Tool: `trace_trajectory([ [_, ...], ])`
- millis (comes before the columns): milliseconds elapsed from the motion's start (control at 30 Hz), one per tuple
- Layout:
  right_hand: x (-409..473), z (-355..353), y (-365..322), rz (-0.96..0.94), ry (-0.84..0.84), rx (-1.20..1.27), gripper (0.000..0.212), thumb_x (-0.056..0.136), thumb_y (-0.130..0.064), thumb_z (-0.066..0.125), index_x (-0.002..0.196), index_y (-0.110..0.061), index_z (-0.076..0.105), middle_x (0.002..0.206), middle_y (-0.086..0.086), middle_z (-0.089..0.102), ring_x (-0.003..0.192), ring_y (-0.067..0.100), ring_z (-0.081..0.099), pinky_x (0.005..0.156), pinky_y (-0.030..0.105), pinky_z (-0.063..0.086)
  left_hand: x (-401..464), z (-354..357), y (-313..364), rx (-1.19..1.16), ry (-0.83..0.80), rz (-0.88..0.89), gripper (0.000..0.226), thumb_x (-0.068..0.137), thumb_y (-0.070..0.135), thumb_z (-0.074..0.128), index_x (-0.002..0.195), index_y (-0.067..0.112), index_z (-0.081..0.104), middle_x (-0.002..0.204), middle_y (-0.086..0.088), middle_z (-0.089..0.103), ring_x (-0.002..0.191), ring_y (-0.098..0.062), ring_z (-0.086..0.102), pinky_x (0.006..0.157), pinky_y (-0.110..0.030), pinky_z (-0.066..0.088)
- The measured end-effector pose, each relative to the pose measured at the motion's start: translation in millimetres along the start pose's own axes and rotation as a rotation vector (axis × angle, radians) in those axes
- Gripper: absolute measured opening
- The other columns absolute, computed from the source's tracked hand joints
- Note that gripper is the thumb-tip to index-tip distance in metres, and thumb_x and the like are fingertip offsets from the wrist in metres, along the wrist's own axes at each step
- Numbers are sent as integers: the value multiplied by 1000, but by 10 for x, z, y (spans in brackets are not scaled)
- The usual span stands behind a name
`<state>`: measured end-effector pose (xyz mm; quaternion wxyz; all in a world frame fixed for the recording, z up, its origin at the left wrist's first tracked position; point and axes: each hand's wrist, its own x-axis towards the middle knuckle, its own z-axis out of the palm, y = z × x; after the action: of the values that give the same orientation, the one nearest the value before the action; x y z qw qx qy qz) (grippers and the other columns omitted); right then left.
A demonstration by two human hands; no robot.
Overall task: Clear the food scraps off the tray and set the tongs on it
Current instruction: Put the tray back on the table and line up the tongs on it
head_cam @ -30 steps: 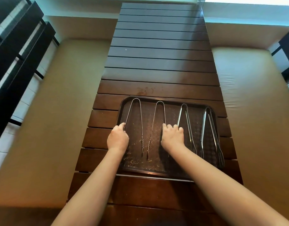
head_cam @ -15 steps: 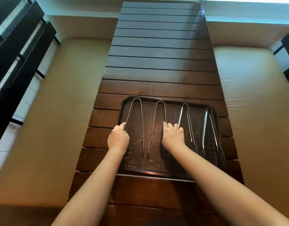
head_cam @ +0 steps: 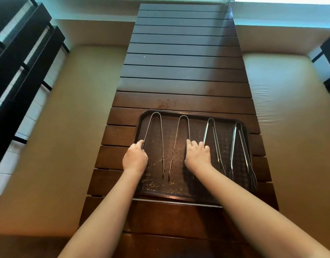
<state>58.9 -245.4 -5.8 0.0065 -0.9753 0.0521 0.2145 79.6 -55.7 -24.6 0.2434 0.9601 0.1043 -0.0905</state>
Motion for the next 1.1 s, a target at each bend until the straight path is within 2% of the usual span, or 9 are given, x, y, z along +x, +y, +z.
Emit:
trace_trajectory([
  [567,-27,-1,18,8,17,45,64,94,-27,44,150,-13,14,139,7,41,128,28,36,103,39,32,-6,-43,21,4,-25,6,41,96,17,46,136,20,46,126,-5,58,103,-19,61,69,-21,45],
  [733,-41,-24,90,-13,125,120,59,95,-27,39,150,-20,17,139,7,41,124,27,38,100,38,33,-22,-72,-5,8,-22,23,41,96,32,46,135,19,47,122,-5,58,104,-19,59,69,-24,46],
  [833,-36,-81,178,-14,193,168,56,95,-30,40,148,-21,23,139,7,41,123,27,39,99,39,34,-34,-89,-38,22,22,-9,42,97,39,40,133,19,49,127,-9,52,113,-23,51,81,-32,46],
  [900,-39,-116,266,20,238,238,53,95,-30,40,146,-21,29,138,6,43,122,26,40,99,39,33,-49,-92,-85,22,48,-61,42,98,38,36,132,19,49,130,-11,47,117,-26,44,90,-38,42],
  [967,-46,-127,395,88,290,329,50,95,-30,41,143,-21,36,135,5,46,121,26,41,97,39,33,-59,-95,-152,-33,62,-129,39,99,34,35,132,20,50,131,-12,46,117,-28,43,93,-41,39],
  [1100,-123,-69,778,250,349,437,42,97,-29,39,138,-19,44,135,8,48,121,28,42,98,41,34,-104,-53,-222,-245,23,-184,38,100,21,32,136,20,46,128,-13,50,112,-27,50,82,-31,39],
])
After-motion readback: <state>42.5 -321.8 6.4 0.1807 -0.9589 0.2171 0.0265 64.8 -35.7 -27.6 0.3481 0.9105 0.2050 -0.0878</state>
